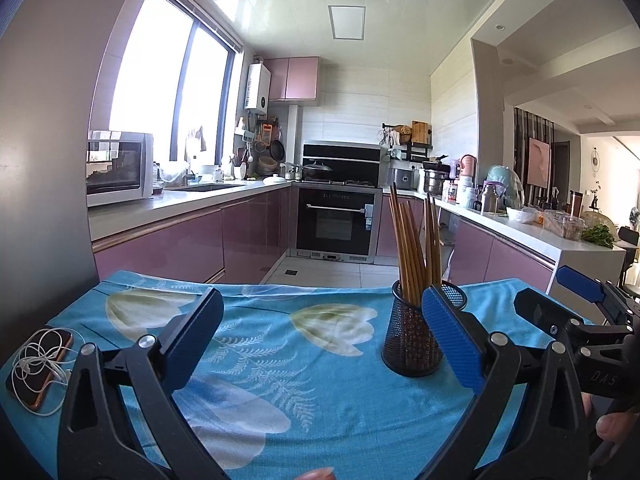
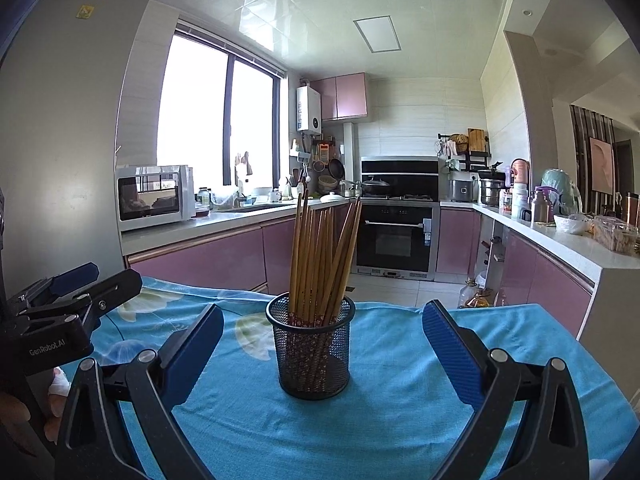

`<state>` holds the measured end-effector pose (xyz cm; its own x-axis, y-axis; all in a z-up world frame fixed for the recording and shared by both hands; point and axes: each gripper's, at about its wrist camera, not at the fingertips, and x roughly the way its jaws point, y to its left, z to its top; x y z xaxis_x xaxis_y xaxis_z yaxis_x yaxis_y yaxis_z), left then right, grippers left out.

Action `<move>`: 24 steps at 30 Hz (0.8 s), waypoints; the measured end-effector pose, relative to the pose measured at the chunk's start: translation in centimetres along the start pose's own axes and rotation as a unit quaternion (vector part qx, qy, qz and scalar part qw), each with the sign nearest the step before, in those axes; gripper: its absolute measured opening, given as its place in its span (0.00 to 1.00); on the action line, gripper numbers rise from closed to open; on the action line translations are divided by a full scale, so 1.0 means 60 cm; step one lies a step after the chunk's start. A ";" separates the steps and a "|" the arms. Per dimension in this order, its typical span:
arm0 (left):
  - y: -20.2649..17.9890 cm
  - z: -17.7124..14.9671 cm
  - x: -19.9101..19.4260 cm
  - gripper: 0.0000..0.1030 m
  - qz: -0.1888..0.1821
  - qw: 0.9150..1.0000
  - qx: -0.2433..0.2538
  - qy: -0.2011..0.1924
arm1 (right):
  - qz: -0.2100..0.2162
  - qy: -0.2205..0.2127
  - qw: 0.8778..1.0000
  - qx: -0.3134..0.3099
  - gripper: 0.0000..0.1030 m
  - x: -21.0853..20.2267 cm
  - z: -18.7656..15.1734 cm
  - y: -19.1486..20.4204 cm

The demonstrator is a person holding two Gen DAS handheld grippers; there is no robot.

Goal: Organize utensils

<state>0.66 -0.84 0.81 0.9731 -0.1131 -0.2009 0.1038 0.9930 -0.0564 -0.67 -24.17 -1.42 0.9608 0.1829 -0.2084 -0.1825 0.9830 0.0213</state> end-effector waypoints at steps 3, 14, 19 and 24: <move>0.000 -0.001 -0.001 0.95 0.001 1.000 0.001 -0.001 | 0.001 0.000 1.000 0.000 0.94 -0.001 0.000 0.000; 0.000 -0.002 0.001 0.95 0.000 1.000 0.003 0.002 | 0.002 0.004 1.000 0.003 0.94 0.000 0.001 0.000; 0.000 -0.003 0.001 0.95 0.001 1.000 0.004 0.002 | 0.003 0.005 1.000 0.003 0.94 -0.001 0.002 0.000; -0.001 -0.002 0.001 0.95 0.000 1.000 0.003 0.002 | 0.004 0.007 1.000 0.004 0.94 0.000 0.004 -0.001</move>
<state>0.67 -0.88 0.67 0.9725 -0.1123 -0.2043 0.1043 0.9933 -0.0495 -0.62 -24.20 -1.21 0.9565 0.1902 -0.2210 -0.1882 0.9817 0.0299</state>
